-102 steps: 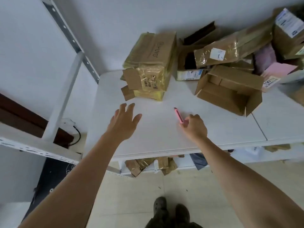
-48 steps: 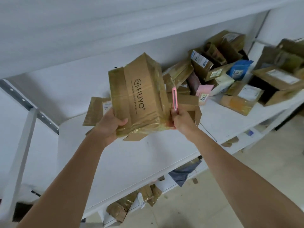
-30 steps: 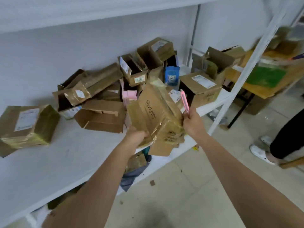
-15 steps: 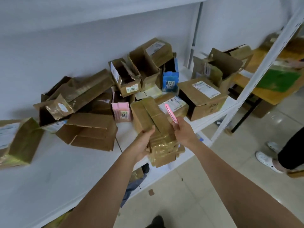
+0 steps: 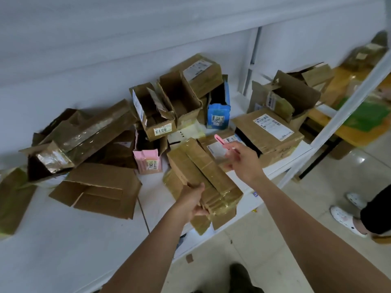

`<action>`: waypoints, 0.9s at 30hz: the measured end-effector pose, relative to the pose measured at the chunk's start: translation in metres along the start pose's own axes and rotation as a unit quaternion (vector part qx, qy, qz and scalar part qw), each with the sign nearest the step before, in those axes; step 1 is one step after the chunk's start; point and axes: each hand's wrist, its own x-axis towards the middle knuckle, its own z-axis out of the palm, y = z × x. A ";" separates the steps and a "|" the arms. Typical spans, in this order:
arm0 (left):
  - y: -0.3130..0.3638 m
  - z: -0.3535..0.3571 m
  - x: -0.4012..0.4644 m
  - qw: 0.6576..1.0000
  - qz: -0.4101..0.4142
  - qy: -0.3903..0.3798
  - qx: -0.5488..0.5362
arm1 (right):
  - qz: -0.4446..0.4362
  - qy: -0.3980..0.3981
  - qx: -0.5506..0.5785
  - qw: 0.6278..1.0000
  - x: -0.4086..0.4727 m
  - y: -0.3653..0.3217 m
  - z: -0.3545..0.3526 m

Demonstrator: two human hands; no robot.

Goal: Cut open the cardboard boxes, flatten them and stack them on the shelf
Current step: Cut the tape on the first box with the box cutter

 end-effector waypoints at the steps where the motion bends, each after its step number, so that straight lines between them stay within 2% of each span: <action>1: -0.001 0.002 0.002 1.000 -0.001 0.005 -0.004 | -0.018 -0.003 -0.024 1.000 0.007 0.000 0.003; 4: -0.002 0.005 0.007 1.000 -0.004 0.023 -0.018 | -0.055 -0.025 -0.059 0.996 0.021 0.001 0.013; 11: -0.005 0.008 0.005 0.999 0.007 0.031 -0.042 | -0.071 -0.150 -0.002 0.986 0.041 0.014 0.031; 17: -0.002 0.009 0.004 0.998 0.012 0.050 -0.040 | -0.126 -0.096 0.071 0.985 0.053 0.024 0.052; 27: 0.001 0.011 0.003 0.994 0.012 0.103 -0.030 | -0.173 -0.128 0.047 0.976 0.060 0.048 0.062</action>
